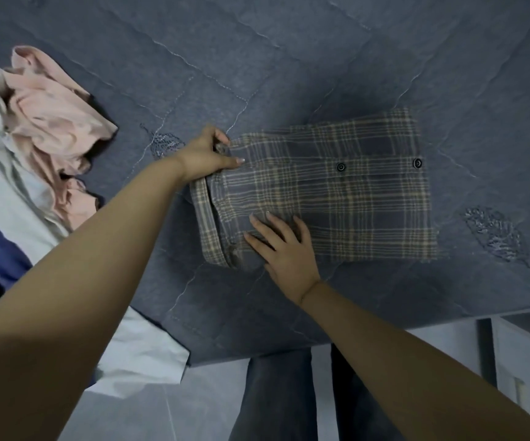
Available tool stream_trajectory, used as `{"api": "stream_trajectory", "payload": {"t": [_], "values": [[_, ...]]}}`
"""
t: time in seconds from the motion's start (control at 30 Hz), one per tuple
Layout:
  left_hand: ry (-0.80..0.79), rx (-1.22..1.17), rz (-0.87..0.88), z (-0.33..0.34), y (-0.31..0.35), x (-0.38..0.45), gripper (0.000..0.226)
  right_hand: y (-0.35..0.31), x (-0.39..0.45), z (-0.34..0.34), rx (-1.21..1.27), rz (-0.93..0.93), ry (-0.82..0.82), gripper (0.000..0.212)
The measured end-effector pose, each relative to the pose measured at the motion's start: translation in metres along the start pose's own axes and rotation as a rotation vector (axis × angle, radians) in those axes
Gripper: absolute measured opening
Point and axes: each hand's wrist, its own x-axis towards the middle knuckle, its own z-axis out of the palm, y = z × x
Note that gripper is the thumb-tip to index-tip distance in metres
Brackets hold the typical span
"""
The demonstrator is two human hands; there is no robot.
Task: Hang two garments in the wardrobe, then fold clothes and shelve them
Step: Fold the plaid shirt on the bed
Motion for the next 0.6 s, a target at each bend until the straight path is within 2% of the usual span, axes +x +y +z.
{"api": "stream_trajectory", "payload": {"t": [0.07, 0.1, 0.2, 0.33, 0.43, 0.5, 0.6], "values": [[-0.014, -0.212, -0.036, 0.004, 0.002, -0.014, 0.047, 0.000, -0.002, -0.015, 0.182, 0.017, 0.077, 0.041], [-0.016, -0.301, -0.026, 0.004, 0.003, -0.024, 0.048, 0.001, -0.006, -0.025, 0.301, 0.058, 0.078, 0.040], [-0.057, -0.447, -0.003, 0.003, 0.014, -0.062, 0.048, 0.011, -0.029, -0.073, 0.643, 0.318, -0.008, 0.042], [-0.178, -0.619, 0.056, 0.011, 0.041, -0.132, 0.031, 0.032, -0.051, -0.162, 1.089, 0.607, -0.028, 0.035], [-0.233, -0.817, 0.073, 0.011, 0.065, -0.181, 0.029, 0.041, -0.059, -0.227, 1.293, 0.753, 0.007, 0.027], [-0.276, -0.981, 0.098, 0.002, 0.084, -0.213, 0.019, 0.047, -0.063, -0.265, 1.436, 0.833, 0.045, 0.022], [-0.338, -1.086, 0.184, -0.019, 0.116, -0.242, 0.031, 0.065, -0.062, -0.309, 1.609, 0.901, 0.087, 0.022]]}}
